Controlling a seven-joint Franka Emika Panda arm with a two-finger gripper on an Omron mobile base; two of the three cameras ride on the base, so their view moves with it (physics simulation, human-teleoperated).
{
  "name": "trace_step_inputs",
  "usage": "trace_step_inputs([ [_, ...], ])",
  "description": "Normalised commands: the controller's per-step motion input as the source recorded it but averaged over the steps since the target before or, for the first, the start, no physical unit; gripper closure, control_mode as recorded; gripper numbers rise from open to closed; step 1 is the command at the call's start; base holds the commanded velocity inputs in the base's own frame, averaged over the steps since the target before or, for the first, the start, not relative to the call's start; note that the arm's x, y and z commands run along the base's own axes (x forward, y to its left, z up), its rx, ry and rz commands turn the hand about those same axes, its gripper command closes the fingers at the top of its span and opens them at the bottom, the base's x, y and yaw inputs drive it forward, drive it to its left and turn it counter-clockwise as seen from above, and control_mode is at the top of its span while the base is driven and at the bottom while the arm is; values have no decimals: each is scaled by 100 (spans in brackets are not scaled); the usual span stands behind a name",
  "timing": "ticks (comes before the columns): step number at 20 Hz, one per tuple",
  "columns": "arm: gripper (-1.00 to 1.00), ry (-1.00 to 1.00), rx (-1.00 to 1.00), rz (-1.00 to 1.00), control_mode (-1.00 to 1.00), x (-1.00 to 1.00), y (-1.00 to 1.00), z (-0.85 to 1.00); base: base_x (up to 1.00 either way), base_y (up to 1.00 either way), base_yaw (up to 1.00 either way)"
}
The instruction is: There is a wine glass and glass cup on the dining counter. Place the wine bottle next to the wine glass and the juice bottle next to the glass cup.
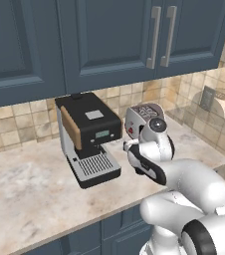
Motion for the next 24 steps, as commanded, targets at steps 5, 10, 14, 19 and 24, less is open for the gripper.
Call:
trace_step_inputs([
  [5,100,0,0,0,-100,-3,0,-7,0,0,0],
  [10,100,-6,4,0,-100,-28,2,1,0,0,0],
  [14,100,-14,11,1,-100,-56,5,19,0,0,0],
  [19,100,-15,13,8,-100,-55,2,35,0,0,0],
  [24,100,-4,3,19,-100,-54,4,45,0,0,0],
])
